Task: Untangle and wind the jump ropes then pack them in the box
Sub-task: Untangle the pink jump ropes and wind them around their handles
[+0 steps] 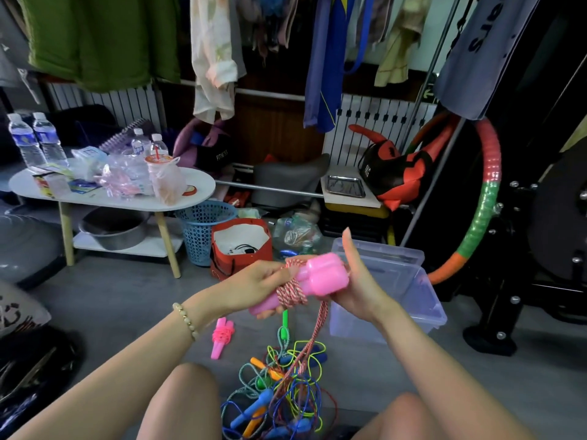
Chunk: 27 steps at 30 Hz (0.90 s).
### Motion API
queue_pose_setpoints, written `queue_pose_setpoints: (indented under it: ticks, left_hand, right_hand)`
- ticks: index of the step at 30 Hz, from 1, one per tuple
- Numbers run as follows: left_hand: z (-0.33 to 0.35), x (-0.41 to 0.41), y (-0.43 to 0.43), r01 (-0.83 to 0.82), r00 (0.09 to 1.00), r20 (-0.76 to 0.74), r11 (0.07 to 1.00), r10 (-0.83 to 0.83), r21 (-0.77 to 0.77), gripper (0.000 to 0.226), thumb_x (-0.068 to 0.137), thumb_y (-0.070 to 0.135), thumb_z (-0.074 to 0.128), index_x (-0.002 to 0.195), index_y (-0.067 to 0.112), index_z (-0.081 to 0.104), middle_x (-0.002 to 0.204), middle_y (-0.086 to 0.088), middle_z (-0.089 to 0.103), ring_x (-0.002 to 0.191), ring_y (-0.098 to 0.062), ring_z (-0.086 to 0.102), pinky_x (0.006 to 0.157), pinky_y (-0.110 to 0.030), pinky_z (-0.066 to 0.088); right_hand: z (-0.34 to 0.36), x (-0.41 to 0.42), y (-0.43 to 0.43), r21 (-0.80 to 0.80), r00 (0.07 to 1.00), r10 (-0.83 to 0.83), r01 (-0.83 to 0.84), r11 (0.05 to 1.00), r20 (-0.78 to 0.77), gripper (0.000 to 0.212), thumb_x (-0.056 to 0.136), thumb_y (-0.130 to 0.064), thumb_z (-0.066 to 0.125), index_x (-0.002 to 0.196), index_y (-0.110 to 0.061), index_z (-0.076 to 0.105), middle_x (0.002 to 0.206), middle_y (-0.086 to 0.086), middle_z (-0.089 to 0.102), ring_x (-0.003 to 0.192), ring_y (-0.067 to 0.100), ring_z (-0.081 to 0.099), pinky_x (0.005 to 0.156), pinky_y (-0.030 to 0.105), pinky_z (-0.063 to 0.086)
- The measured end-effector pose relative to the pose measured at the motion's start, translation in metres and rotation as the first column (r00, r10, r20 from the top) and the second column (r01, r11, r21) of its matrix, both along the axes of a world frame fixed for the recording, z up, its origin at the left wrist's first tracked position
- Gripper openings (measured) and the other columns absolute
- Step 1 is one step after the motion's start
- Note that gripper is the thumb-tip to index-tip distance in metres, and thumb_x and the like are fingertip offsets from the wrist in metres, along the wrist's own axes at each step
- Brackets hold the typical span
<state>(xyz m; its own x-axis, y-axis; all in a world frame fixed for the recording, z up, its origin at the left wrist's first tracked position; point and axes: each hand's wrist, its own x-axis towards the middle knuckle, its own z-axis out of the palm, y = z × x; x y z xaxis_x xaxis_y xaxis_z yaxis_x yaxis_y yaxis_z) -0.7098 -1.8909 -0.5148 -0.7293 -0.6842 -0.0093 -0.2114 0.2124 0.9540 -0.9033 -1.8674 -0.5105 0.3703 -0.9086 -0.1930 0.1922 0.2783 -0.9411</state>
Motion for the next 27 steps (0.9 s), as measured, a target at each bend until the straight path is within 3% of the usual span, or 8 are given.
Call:
queue_pose_setpoints:
  ticks: [3, 7, 9, 12, 16, 19, 23, 27]
  left_hand:
    - [-0.006, -0.005, -0.001, -0.112, 0.991, -0.062, 0.993, 0.115, 0.047, 0.045, 0.090, 0.047, 0.040, 0.093, 0.005, 0.055, 0.055, -0.002, 0.060, 0.037, -0.012, 0.049, 0.040, -0.021, 0.041]
    - [-0.012, -0.013, -0.006, -0.344, 0.924, -0.149, 0.935, 0.353, 0.084, 0.027, 0.098, 0.037, 0.040, 0.105, 0.014, 0.053, 0.053, -0.002, 0.061, 0.036, -0.013, 0.049, 0.038, -0.021, 0.041]
    - [-0.013, -0.015, -0.009, -0.454, 0.871, -0.165, 0.886, 0.463, 0.091, 0.023, 0.097, 0.039, 0.043, 0.110, 0.023, 0.053, 0.054, -0.001, 0.061, 0.037, -0.014, 0.050, 0.039, -0.021, 0.041]
    - [-0.017, -0.020, -0.012, -0.549, 0.815, -0.179, 0.833, 0.551, 0.066, 0.019, 0.097, 0.039, 0.045, 0.108, 0.024, 0.051, 0.054, 0.000, 0.060, 0.035, -0.012, 0.048, 0.034, -0.016, 0.037]
    - [-0.028, -0.032, -0.020, -0.587, 0.805, -0.112, 0.809, 0.582, -0.015, 0.024, 0.093, 0.040, 0.052, 0.100, 0.017, 0.050, 0.054, 0.001, 0.057, 0.032, -0.005, 0.046, 0.033, -0.017, 0.035]
    - [-0.053, -0.038, -0.033, -0.478, 0.851, 0.089, 0.834, 0.517, -0.273, 0.025, 0.092, 0.027, 0.059, 0.111, 0.015, 0.049, 0.070, 0.002, 0.055, 0.051, -0.009, 0.059, 0.044, -0.019, 0.043]
    - [-0.083, -0.050, -0.042, -0.216, 0.891, 0.299, 0.898, 0.342, -0.383, 0.043, 0.087, 0.055, 0.053, 0.113, 0.022, 0.045, 0.082, -0.008, 0.067, 0.067, -0.022, 0.065, 0.061, -0.035, 0.051]
    - [-0.106, -0.060, -0.042, 0.166, 0.778, 0.590, 0.833, 0.218, -0.528, 0.057, 0.079, 0.066, 0.057, 0.115, 0.024, 0.044, 0.100, -0.005, 0.068, 0.094, -0.026, 0.063, 0.074, -0.033, 0.044]
  right_hand:
    - [-0.009, 0.005, 0.000, -0.088, 0.994, -0.021, 0.031, 0.996, 0.109, 0.101, 0.064, -0.087, 0.038, 0.111, 0.001, 0.053, 0.072, 0.010, 0.055, 0.057, 0.014, 0.040, 0.047, 0.022, 0.031]
    - [-0.021, 0.008, 0.004, -0.146, 0.997, -0.072, 0.074, 0.986, 0.018, 0.085, 0.078, -0.075, 0.021, 0.116, -0.006, 0.054, 0.067, 0.000, 0.042, 0.052, 0.009, 0.028, 0.048, 0.021, 0.026]
    - [-0.026, 0.011, 0.008, -0.225, 0.975, -0.153, 0.116, 0.967, -0.158, 0.064, 0.089, -0.059, 0.037, 0.119, -0.006, 0.055, 0.071, -0.003, 0.046, 0.050, 0.004, 0.032, 0.046, 0.016, 0.028]
    - [-0.027, 0.013, 0.010, -0.373, 0.895, -0.269, 0.128, 0.919, -0.356, 0.028, 0.096, -0.012, 0.050, 0.123, -0.006, 0.053, 0.065, -0.018, 0.057, 0.048, -0.009, 0.050, 0.047, 0.008, 0.037]
    - [-0.031, -0.002, 0.012, -0.477, 0.800, -0.381, 0.137, 0.868, -0.464, 0.013, 0.093, -0.010, 0.056, 0.104, -0.006, 0.060, 0.076, 0.001, 0.066, 0.048, -0.008, 0.052, 0.050, 0.005, 0.038]
    - [-0.039, -0.012, 0.011, -0.489, 0.791, -0.408, 0.161, 0.858, -0.455, 0.007, 0.090, -0.012, 0.061, 0.087, -0.009, 0.056, 0.074, 0.010, 0.068, 0.049, -0.006, 0.054, 0.051, 0.007, 0.039]
    - [-0.063, -0.028, 0.003, -0.438, 0.808, -0.443, 0.261, 0.860, -0.389, 0.013, 0.086, -0.007, 0.065, 0.077, -0.007, 0.055, 0.062, 0.009, 0.063, 0.040, -0.003, 0.050, 0.045, 0.007, 0.038]
    - [-0.106, -0.037, -0.009, -0.341, 0.820, -0.354, 0.208, 0.917, -0.450, 0.015, 0.080, -0.015, 0.073, 0.073, -0.013, 0.060, 0.062, -0.004, 0.068, 0.057, 0.002, 0.062, 0.061, 0.016, 0.049]
